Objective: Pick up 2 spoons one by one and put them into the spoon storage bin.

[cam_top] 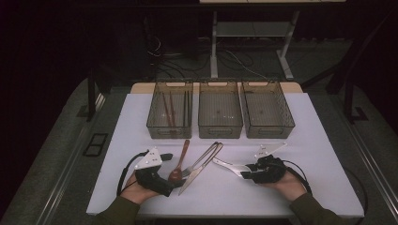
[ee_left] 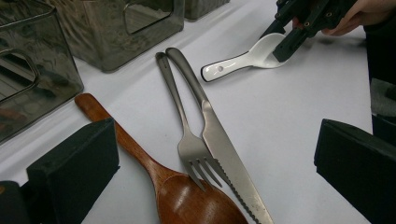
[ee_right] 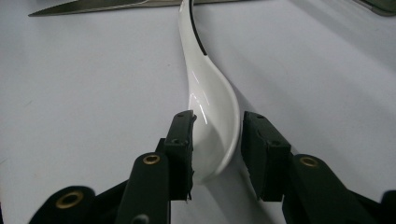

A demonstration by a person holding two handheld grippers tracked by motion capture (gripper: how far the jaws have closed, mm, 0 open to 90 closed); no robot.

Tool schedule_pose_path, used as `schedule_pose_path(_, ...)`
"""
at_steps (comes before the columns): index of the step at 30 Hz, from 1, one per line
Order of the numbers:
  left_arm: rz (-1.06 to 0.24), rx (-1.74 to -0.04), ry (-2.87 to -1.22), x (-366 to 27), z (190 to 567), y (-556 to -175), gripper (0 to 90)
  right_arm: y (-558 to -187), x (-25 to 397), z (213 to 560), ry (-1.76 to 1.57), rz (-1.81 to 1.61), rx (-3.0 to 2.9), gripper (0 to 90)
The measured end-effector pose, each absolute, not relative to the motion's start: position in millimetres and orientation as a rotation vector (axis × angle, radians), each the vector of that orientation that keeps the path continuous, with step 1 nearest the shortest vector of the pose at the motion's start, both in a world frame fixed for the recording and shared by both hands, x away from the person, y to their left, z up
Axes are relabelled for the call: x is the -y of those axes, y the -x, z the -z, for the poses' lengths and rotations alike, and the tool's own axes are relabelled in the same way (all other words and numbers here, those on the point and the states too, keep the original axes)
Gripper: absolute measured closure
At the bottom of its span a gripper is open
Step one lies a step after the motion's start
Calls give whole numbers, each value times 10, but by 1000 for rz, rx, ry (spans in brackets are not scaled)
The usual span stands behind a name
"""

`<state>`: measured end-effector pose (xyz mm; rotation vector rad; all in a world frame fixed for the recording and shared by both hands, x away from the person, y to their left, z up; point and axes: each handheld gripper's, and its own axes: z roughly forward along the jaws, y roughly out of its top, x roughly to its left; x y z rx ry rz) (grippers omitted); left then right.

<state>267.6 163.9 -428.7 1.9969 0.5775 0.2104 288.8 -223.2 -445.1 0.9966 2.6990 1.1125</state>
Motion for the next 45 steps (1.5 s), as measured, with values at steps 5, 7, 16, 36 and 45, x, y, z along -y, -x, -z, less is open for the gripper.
schedule_pose_path(5,-210,-580,-1996,-1639,4287,-2677,0,-2873,2207,4452,-982,-1110,-2704,675)
schedule_pose_path(7,-210,-578,-1996,-1639,4287,-2677,0,-2873,2205,4451,-980,-1110,-2705,680)
schedule_pose_path(16,-211,-579,-1997,-1635,4288,-2677,0,-2879,2220,4468,-996,-1137,-2705,729)
schedule_pose_path(36,-212,-577,-1998,-1638,4287,-2675,0,-2817,2184,4462,-926,-1168,-2641,817)
schedule_pose_path(45,-207,-564,-2005,-1646,4300,-2683,0,-2834,2204,4438,-941,-1165,-2631,821)
